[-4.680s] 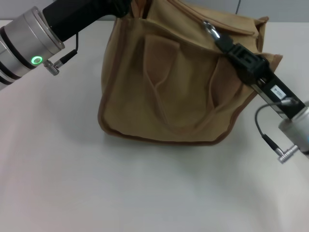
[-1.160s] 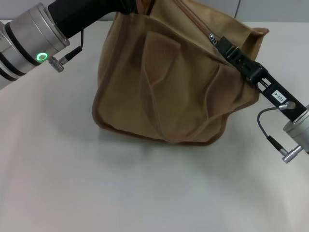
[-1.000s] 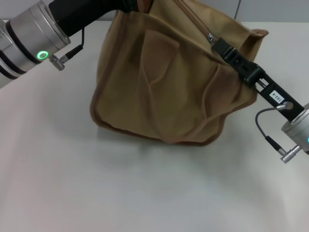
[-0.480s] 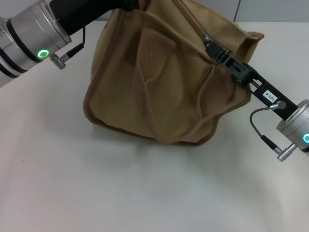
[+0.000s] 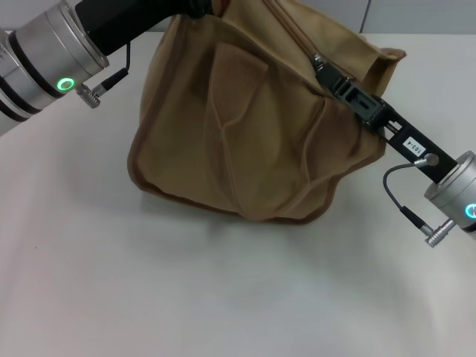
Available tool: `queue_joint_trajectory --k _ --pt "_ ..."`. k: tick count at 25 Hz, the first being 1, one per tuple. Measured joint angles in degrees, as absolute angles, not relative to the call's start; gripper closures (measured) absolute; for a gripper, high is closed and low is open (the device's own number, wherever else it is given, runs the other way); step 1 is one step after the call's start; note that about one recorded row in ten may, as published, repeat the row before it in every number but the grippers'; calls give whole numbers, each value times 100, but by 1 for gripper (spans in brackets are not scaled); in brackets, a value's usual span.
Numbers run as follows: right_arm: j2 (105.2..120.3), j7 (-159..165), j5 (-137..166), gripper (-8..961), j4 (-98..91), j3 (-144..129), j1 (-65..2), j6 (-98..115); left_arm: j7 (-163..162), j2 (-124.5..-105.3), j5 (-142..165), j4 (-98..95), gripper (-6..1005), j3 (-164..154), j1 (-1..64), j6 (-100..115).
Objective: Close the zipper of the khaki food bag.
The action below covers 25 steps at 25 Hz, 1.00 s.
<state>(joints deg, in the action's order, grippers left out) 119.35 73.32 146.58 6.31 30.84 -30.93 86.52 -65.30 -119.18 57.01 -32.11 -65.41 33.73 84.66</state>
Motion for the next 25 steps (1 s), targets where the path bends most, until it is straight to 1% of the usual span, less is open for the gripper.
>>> queue_joint_trajectory --k 3,14,18,25 --pt "11935 7313 14673 711 624 3080 -3102 8644 -6530 -11918 5701 -3208 952 -6546 3380 8472" --pt "11935 7314 14675 909 616 3096 -3104 8580 -6530 -11918 5701 -3207 951 -6510 3384 8473" --pt "11937 7321 14650 950 447 3132 -3024 8579 -6530 -11917 5666 -3206 951 -6482 3358 8459" --pt "11938 7305 14644 949 337 3137 -2810 8584 -6460 -11888 5474 -3210 950 -6470 3275 8441"
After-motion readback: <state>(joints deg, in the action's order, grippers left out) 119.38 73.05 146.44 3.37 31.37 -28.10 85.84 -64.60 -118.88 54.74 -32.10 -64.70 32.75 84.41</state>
